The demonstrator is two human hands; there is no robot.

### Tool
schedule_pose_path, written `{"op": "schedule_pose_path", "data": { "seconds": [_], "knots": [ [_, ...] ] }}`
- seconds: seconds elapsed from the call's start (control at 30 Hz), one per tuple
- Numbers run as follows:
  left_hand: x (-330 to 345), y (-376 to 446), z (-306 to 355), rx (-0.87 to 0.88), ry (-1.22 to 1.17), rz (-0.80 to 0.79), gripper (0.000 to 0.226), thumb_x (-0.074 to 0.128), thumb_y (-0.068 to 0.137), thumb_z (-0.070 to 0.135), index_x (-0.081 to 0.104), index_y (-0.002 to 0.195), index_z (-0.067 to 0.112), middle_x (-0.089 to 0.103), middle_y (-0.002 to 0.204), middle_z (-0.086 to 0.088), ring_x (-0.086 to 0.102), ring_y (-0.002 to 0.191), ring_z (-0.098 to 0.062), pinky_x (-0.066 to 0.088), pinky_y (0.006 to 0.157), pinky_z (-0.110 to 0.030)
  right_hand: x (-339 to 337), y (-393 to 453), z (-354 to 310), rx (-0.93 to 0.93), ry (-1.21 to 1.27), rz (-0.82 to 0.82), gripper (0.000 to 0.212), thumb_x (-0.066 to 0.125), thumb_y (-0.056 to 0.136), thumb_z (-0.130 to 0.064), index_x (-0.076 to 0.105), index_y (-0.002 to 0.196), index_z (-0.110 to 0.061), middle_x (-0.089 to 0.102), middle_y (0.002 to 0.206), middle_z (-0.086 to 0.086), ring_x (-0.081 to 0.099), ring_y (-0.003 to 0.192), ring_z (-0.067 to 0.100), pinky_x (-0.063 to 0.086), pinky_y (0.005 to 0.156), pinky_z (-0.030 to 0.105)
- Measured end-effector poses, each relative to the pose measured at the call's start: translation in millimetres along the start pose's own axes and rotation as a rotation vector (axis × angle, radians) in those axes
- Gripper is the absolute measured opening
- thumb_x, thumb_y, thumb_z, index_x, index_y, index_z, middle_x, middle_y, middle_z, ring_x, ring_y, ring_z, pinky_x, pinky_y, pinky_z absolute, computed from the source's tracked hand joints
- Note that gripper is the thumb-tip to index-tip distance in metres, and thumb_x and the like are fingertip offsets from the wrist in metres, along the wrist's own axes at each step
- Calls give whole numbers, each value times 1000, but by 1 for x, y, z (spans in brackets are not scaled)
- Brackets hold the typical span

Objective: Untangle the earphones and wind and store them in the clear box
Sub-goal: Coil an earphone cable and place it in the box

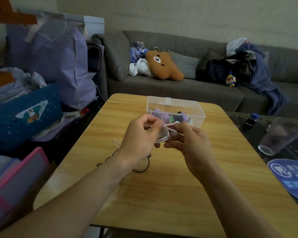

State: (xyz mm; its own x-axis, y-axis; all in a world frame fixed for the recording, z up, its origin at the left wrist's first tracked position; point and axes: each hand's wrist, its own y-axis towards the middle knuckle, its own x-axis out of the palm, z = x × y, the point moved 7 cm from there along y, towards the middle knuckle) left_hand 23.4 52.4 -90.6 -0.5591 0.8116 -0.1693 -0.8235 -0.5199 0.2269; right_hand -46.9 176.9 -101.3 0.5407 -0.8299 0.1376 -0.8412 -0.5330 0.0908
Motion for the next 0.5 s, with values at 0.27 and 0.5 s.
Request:
{"op": "schedule_pose_path", "data": {
  "seconds": [0.27,0.5],
  "knots": [
    [-6,1,-11,-144,-253,58,25,76,85,30,67,101,13,71,100,-12,62,64,-26,34,38,-20,-5,1,-7,-141,0,21,18,65,92,-2,73,107,-8,74,92,15,71,81,32,61,75,41],
    [-3,0,-12,-142,-274,20,28,75,84,29,68,99,7,72,92,-16,72,65,-25,50,47,-28,5,-7,-15,-272,-329,-14,23,68,90,-32,66,99,-11,72,87,5,71,74,18,58,63,29]
  ]
}}
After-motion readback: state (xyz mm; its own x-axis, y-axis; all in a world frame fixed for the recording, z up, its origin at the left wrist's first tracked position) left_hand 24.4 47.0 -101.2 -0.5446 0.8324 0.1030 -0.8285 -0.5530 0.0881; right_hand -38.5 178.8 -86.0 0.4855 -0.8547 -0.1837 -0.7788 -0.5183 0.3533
